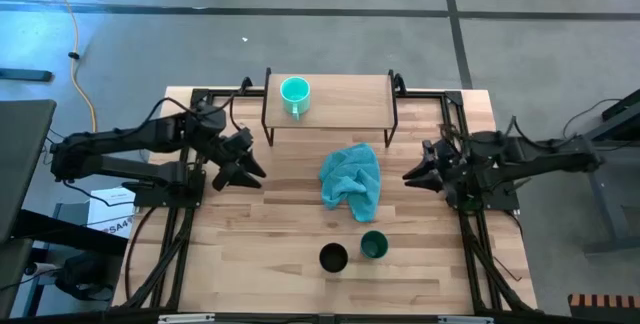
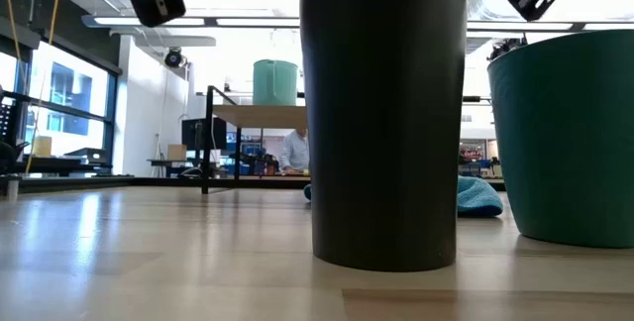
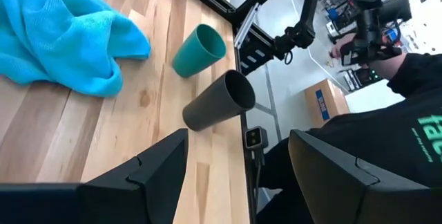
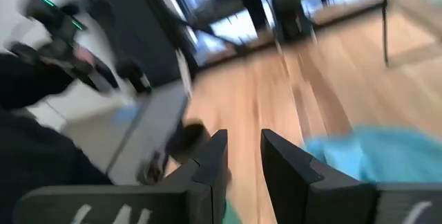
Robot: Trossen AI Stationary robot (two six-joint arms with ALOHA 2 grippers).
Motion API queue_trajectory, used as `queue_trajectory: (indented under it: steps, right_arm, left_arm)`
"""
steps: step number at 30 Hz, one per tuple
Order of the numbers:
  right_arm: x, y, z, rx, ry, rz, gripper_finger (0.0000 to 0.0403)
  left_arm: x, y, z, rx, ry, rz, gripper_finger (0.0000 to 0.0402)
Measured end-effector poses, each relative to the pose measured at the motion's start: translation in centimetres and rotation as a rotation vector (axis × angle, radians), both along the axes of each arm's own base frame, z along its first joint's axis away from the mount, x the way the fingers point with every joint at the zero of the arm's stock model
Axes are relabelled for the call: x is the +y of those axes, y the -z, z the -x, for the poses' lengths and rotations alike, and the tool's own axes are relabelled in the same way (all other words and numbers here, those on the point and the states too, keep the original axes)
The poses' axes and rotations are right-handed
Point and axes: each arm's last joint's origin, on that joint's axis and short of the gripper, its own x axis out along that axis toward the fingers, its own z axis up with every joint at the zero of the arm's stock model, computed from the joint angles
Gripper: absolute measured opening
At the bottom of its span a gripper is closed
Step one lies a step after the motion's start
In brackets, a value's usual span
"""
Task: Stack small to large cups/mugs on shelf
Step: Put the green cup on the shelf
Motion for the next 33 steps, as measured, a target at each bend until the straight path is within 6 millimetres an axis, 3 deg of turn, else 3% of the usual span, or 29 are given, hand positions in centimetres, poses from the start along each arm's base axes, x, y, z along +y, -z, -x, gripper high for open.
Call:
queue_trajectory:
  steps: [5,9,16,21,27,33]
  right_arm:
    - [0.7,-0.4,-1.0,0.211,-0.018,-0.027,0.0079]
    - [1.9,-0.3,-2.0,0.268,-0.082,-0.02,0.0079]
    - [3.8,1.1,-3.0,0.447,-0.102,-0.121,0.0079]
    - [5.0,2.5,-4.0,0.585,-0.059,-0.199,0.0079]
    - [6.1,3.7,-5.4,0.683,-0.044,-0.282,0.0079]
    - [6.8,4.1,-6.9,0.648,-0.066,-0.303,0.0079]
  left_arm:
    - [0.0,0.9,-0.1,0.012,-0.002,0.009,0.0239]
    - [0.0,1.7,0.1,0.035,-0.002,0.016,0.0239]
    - [-0.3,3.2,1.0,0.069,-0.026,0.07,0.0239]
    - [-0.6,5.7,1.6,0.166,-0.045,0.189,0.0239]
    - [-0.6,7.1,1.6,0.184,-0.039,0.208,0.0239]
    - [-0.5,6.8,1.3,0.107,-0.028,0.176,0.0239]
